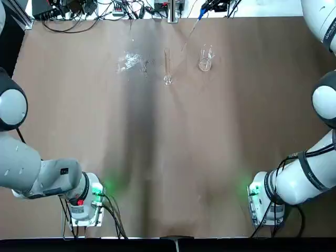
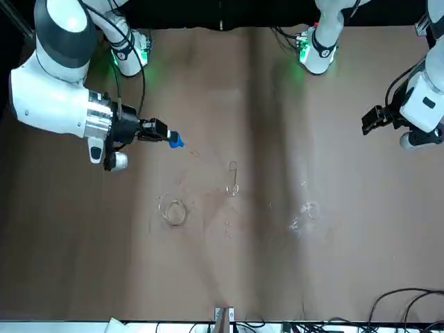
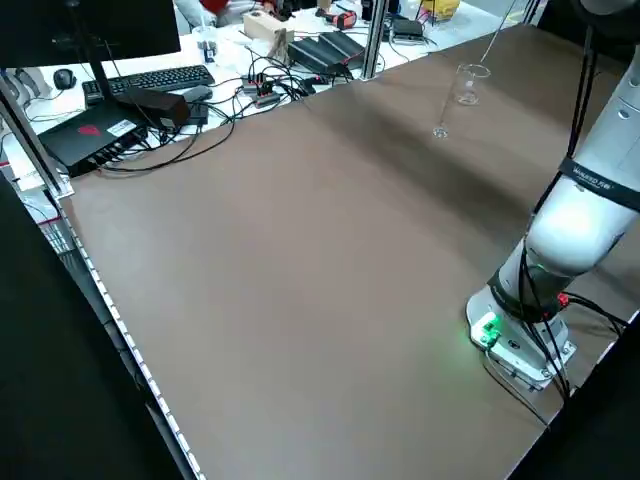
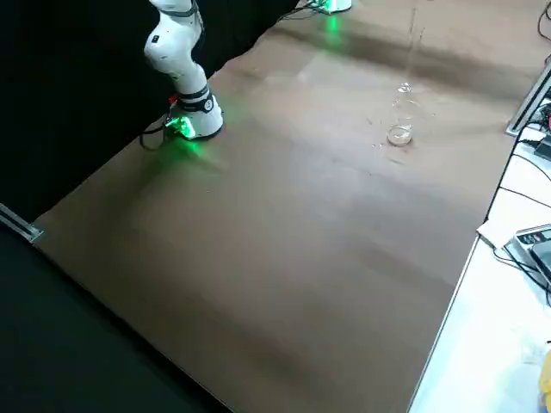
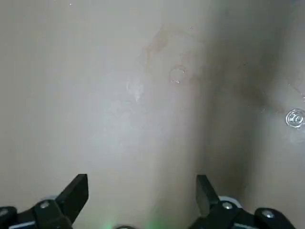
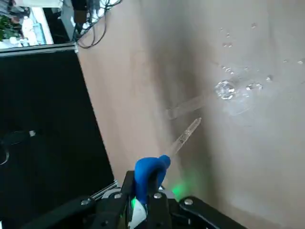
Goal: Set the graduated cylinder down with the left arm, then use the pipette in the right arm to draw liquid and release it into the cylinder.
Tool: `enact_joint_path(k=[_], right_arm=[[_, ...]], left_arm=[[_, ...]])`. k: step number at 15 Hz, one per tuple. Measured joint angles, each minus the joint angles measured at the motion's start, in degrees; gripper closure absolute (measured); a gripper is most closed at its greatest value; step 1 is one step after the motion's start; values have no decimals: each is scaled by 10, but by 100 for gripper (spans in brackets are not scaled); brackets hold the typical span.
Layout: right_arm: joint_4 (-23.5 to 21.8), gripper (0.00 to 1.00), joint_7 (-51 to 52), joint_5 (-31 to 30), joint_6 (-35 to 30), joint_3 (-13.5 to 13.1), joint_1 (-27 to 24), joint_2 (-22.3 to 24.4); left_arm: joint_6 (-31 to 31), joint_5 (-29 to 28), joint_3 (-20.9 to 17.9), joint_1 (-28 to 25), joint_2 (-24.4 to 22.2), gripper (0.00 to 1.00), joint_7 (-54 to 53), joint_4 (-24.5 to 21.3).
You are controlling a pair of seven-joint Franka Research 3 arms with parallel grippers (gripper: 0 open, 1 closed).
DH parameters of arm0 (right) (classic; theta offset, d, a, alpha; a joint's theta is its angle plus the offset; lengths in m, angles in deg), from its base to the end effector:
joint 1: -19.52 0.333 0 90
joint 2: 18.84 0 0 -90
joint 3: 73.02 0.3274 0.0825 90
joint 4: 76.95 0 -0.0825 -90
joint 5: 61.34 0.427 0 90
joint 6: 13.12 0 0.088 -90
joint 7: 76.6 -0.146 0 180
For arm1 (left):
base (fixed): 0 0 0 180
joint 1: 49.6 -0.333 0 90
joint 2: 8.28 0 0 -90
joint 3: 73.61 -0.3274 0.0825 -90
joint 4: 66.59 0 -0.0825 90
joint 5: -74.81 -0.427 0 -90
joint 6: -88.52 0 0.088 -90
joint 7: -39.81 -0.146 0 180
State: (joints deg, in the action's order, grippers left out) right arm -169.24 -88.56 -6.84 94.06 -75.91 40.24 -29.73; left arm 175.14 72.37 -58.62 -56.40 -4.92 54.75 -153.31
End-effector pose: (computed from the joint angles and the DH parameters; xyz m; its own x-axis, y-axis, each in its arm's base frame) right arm 0.6241 0.3004 0.5280 0.9757 -0.0610 -0.2104 -0.2025 -0.6175 -0.7600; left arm 0.6025 -0.0761 0.5871 0.9916 0.1197 -0.0493 0.1177 -0.9922 -0.0415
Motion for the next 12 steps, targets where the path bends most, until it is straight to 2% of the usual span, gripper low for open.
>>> enact_joint_path(k=[3, 12], right_arm=[[2, 86, -1, 12, 3, 0, 9, 0], [2, 86, -23, 18, 80, 0, 60, 0]], left_arm=[[0, 0, -2, -1, 0, 0, 0, 1], [0, 0, -1, 0, 0, 0, 0, 2]])
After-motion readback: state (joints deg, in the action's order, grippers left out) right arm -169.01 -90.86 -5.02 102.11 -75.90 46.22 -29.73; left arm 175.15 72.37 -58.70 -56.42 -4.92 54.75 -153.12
